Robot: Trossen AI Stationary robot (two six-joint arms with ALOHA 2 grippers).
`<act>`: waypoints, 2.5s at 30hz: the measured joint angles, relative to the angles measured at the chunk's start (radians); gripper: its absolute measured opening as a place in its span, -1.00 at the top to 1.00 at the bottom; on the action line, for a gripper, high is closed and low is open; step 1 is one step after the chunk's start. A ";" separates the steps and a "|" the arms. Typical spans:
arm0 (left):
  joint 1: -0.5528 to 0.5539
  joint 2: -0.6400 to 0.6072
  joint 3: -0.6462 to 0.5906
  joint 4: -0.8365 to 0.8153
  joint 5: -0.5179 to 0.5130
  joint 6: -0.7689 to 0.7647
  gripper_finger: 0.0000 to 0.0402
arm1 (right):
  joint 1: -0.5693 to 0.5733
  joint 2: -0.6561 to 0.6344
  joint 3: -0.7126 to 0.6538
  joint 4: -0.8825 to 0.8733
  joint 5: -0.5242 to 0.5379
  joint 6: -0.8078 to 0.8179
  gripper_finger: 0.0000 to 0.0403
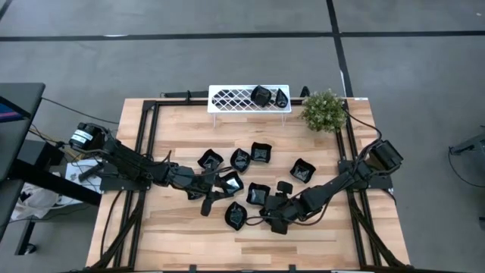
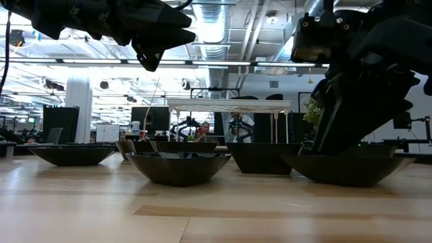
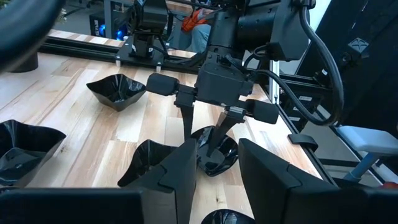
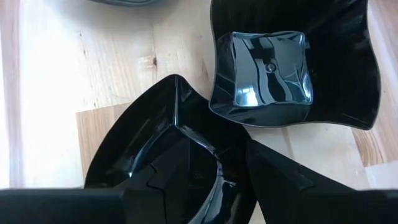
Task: Pick & Place Mini shaped plates
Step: Stack the leaf shaped plate on top of the leaf shaped plate on the shelf
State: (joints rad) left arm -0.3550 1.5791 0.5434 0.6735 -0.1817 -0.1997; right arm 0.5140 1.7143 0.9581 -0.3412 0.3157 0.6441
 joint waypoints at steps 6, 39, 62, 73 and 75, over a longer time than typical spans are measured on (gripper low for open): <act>0.000 0.000 0.000 0.000 0.000 0.000 0.39 | 0.001 -0.032 -0.001 -0.005 0.023 -0.019 0.23; 0.000 0.000 0.000 0.000 0.000 0.000 0.39 | 0.031 -0.090 -0.050 -0.070 0.078 -0.084 0.23; -0.005 0.000 -0.001 0.000 0.000 0.000 0.39 | -0.021 -0.030 -0.049 -0.010 -0.029 -0.209 0.24; -0.005 0.000 -0.001 0.000 0.000 0.000 0.39 | -0.018 -0.031 -0.049 -0.030 -0.148 -0.154 0.47; -0.005 0.000 -0.001 0.000 0.000 0.000 0.39 | -0.018 -0.031 -0.049 -0.040 -0.166 -0.139 0.52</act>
State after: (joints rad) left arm -0.3595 1.5791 0.5426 0.6735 -0.1814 -0.1997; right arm 0.4963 1.6833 0.9089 -0.3817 0.1493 0.5048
